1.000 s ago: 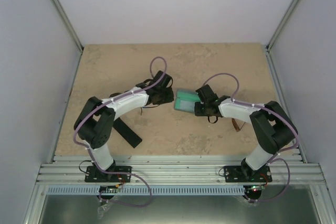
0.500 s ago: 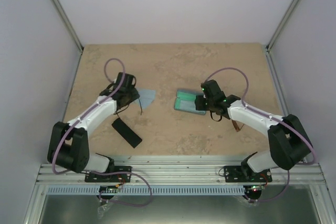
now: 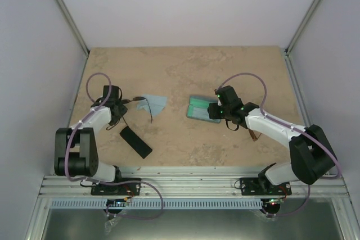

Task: Organize the sunglasses
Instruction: Pick up the sunglasses from the center of the board.

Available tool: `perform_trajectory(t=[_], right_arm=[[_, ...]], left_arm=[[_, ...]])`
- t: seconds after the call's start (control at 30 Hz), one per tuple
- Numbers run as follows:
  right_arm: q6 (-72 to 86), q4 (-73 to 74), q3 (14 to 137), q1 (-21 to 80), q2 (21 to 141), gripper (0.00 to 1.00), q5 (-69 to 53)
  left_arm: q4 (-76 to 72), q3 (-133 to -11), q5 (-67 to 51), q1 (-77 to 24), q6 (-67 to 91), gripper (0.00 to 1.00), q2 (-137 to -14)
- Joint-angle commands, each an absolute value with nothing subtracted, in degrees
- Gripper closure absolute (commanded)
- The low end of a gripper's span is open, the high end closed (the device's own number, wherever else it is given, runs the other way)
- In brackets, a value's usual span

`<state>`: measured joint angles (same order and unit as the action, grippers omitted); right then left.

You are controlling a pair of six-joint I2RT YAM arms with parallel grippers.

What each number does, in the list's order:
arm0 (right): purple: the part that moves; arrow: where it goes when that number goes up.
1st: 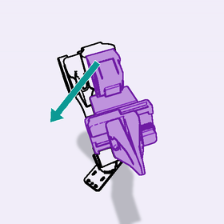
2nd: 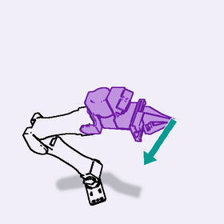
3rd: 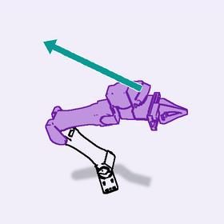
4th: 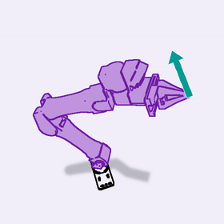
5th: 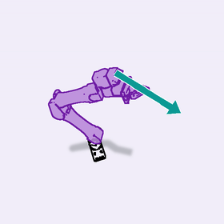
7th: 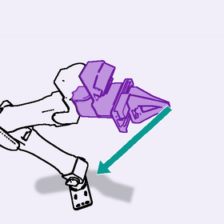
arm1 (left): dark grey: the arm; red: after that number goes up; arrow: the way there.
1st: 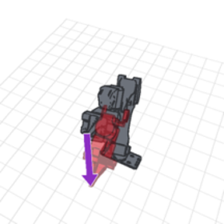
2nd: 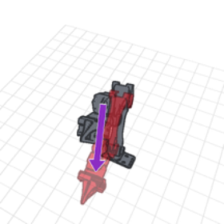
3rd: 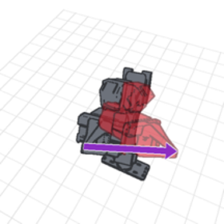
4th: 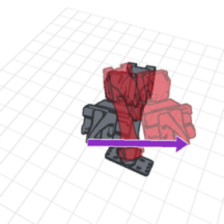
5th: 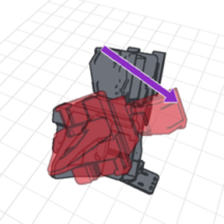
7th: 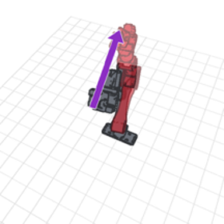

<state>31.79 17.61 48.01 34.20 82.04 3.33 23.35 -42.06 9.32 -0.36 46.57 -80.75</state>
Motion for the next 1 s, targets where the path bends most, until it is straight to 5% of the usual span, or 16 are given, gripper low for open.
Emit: perform_trajectory(t=[0.0, 0.4, 0.7, 0.97], right_arm=[[30.0, 17.1, 48.4, 34.2, 80.6, 0.49, 2.3], [29.7, 16.7, 48.0, 34.2, 79.6, 0.49, 2.3], [29.7, 16.8, 48.9, 34.2, 80.0, 0.49, 2.3], [29.4, 17.0, 50.4, 34.2, 80.1, 0.49, 1.9]], left_arm=[[17.6, -43.8, 8.7, 2.5, 45.1, 0.61, -86.2], [14.5, -47.5, 6.7, 3.3, 41.9, 0.69, -97.4], [14.5, -49.1, 6.1, 3.3, 41.1, 1.0, -99.1], [14.2, -49.9, 2.5, 3.3, 39.9, 1.0, -94.6]])
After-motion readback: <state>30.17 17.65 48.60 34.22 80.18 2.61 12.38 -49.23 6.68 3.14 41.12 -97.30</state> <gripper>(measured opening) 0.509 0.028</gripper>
